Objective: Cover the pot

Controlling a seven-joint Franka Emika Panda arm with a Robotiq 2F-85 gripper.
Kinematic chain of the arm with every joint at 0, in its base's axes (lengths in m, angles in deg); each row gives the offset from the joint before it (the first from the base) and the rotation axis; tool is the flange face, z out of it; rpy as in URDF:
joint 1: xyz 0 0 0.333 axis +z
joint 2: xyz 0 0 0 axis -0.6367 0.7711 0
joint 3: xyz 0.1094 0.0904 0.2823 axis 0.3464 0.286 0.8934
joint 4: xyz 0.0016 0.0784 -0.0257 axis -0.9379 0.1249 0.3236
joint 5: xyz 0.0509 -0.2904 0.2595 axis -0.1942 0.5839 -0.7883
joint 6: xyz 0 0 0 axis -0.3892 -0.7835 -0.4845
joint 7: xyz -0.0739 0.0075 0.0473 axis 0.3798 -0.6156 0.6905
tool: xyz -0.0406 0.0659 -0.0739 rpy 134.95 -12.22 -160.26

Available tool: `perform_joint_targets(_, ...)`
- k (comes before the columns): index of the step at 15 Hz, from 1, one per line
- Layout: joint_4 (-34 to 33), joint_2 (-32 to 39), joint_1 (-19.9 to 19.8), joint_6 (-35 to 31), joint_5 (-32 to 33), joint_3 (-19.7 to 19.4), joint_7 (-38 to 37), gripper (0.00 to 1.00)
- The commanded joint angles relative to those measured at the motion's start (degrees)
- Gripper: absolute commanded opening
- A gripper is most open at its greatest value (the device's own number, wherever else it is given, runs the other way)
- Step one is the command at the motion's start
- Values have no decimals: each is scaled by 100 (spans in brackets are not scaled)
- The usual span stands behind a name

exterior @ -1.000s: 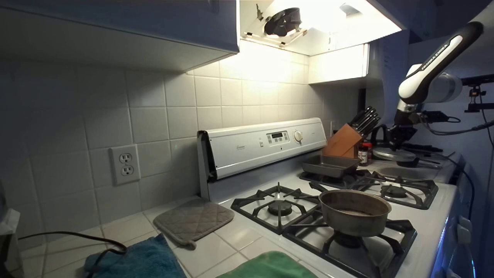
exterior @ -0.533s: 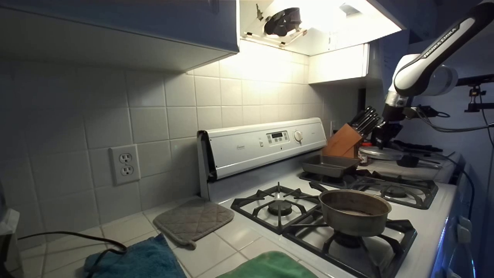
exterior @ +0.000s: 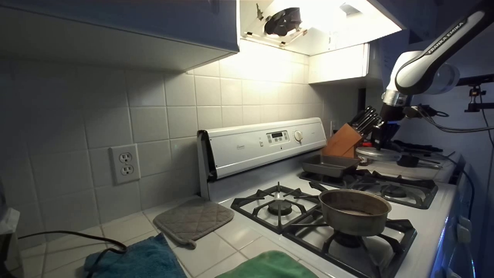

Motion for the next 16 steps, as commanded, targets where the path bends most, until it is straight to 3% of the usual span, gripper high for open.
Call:
perform_joint_targets(1,-4,-4,14,11,9,-13,-12,25)
perform_joint_targets(7,-4,-2,14,11,9,-14,-12,25)
perform_joint_targets(8,-4,-2,14,11,9,-14,-12,6)
perform_joint_targets(16,-1647,754,707,538,234,733,757,6)
